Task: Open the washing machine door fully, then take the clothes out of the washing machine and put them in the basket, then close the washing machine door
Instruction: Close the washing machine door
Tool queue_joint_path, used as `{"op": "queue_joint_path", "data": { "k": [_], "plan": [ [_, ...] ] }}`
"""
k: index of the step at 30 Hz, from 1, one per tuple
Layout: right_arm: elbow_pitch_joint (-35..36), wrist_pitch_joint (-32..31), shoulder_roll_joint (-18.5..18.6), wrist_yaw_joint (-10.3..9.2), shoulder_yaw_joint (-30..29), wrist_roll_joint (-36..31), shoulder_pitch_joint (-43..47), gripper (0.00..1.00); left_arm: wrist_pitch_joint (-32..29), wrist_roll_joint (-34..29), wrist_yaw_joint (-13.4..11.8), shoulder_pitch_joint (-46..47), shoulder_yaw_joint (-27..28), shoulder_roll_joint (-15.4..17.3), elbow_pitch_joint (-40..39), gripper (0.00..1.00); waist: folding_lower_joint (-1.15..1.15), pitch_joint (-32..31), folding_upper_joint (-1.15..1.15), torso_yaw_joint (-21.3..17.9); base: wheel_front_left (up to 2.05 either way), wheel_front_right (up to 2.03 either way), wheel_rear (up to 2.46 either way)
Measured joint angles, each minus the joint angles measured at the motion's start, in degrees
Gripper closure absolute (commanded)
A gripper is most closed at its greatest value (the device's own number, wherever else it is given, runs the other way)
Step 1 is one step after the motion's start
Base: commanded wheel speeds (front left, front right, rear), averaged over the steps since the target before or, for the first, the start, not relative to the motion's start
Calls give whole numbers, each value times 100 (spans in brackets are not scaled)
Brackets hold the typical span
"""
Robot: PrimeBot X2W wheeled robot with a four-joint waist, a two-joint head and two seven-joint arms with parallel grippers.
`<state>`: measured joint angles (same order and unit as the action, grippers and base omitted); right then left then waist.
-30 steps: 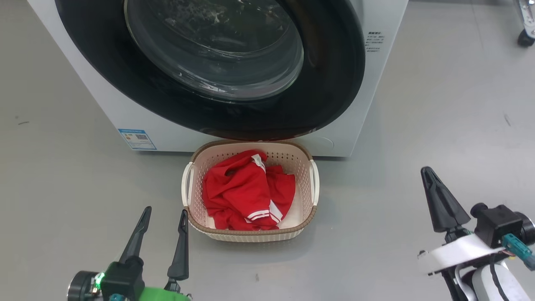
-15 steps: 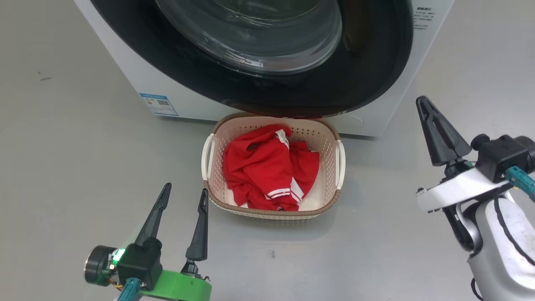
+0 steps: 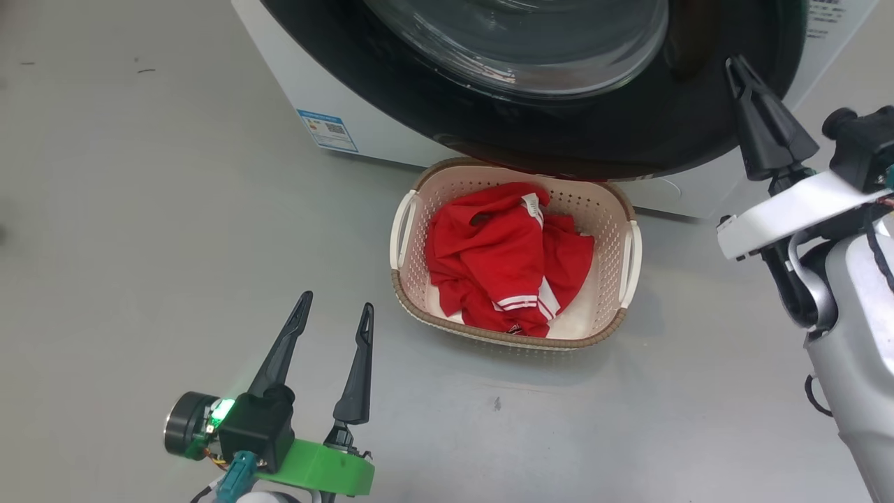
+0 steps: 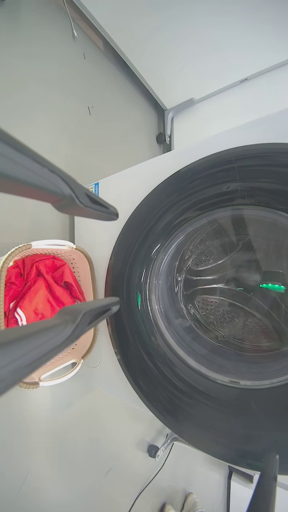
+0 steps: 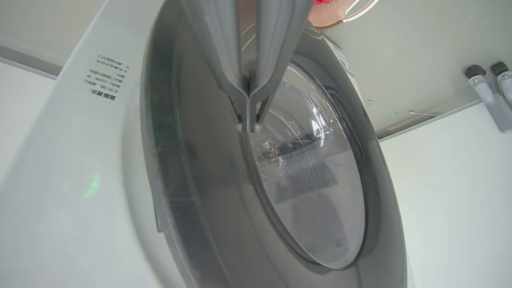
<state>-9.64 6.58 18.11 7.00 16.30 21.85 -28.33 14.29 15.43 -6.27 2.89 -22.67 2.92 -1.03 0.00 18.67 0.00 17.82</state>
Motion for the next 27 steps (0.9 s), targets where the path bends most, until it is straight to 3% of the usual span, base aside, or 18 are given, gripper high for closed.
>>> {"op": "queue_joint_path", "data": {
  "k": [10,27],
  "plan": [
    [-375,-125,204,0,160,352,-654,100,16,0,0,44,-51,-12,-9,0,0,117,0,321,0,0,0],
    [-964,-157,632,51,212,638,-1507,100,16,4,-1,101,-183,-24,-96,0,0,272,0,413,0,0,0]
  ]
}}
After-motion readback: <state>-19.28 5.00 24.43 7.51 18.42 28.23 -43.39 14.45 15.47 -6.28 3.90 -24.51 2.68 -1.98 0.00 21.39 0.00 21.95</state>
